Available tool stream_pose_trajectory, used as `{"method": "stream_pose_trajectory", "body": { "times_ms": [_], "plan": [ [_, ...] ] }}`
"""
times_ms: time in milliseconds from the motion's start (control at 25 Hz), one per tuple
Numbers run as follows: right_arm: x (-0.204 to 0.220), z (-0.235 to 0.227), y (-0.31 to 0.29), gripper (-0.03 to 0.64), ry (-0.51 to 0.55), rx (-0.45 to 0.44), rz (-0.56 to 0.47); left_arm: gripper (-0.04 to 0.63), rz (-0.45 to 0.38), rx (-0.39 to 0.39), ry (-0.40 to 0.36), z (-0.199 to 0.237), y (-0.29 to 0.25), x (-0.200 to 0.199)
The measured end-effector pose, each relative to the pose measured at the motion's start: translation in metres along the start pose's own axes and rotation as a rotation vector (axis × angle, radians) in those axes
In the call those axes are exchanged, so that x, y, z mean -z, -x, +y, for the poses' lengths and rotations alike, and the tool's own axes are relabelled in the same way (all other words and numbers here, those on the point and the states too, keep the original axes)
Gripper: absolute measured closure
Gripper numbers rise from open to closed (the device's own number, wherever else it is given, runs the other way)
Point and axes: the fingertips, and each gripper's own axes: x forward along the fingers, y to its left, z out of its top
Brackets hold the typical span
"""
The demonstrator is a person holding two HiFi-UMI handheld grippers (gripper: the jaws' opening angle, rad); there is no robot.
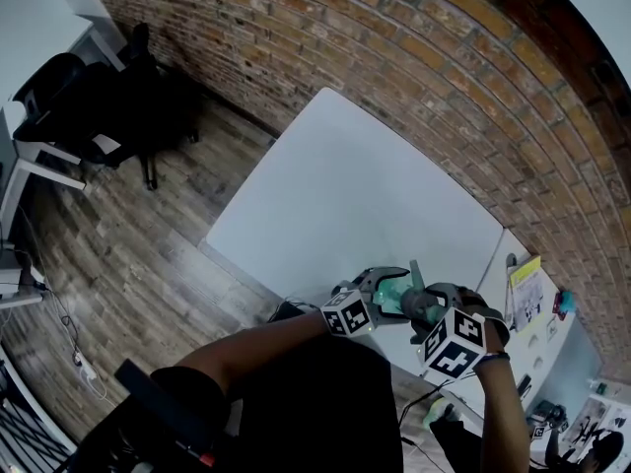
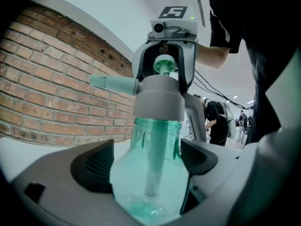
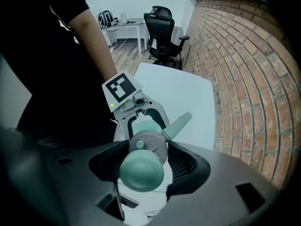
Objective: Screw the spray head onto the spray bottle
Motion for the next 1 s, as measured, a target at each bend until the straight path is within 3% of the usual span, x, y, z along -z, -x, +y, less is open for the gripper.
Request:
{"method": "stream_pose_trajectory", "body": {
  "times_ms": [120, 320, 520, 720, 1000],
  "plan": [
    [0.0, -0.001, -0.001, 0.357, -0.063, -0.014, -0.017, 0.172, -0.001, -0.001, 0.0, 0.0, 0.0, 0.0],
    [0.001, -0.006, -0.002, 0.357, -0.351, -0.076, -0.092, 0.172, -0.003, 0.0, 0.001, 0.001, 0.001, -0.001],
    [0.004, -0.009, -0.002, 0.356, -0.497, -0.076, -0.133, 0.172, -0.003, 0.001, 0.002, 0.001, 0.002, -0.001],
    [0.004, -0.011, -0.002, 0.356, -0.539, -0.064, -0.148, 0.172, -0.005, 0.0, -0.002, 0.001, 0.001, 0.001],
    [0.004, -0.009, 0.001, 0.356, -0.502, -0.037, -0.159, 0.172, -0.009, -0.003, 0.006, 0.001, 0.001, 0.0]
  ]
}}
